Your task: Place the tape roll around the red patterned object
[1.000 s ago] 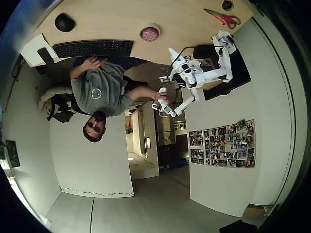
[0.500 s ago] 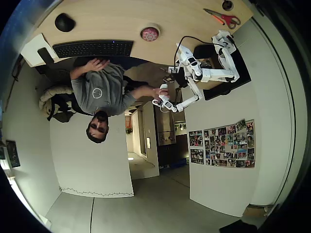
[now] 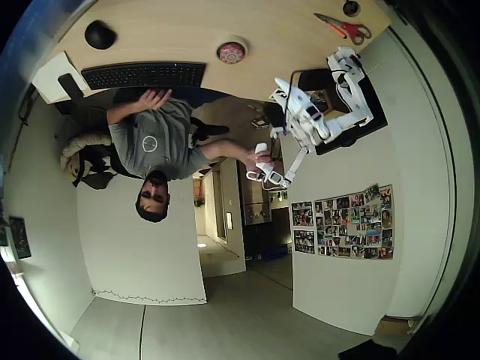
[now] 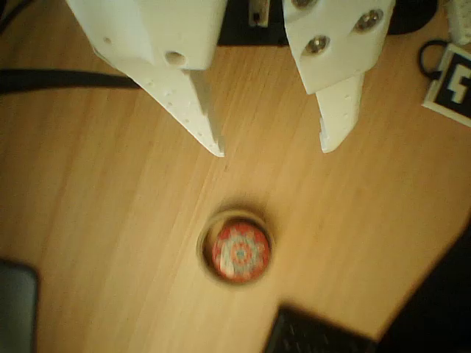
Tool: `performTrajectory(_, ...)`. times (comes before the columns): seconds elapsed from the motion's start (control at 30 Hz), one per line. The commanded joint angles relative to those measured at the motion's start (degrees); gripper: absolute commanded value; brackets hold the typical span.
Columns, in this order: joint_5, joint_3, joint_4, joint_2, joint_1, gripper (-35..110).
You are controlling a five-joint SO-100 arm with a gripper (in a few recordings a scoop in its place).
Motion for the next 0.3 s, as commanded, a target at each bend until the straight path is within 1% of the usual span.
performTrajectory(0.0,0.44,-5.36,4.31,3.08,-0.88,34)
performTrajectory(0.27,1.41,-4.66,4.31,3.60,-1.23,34)
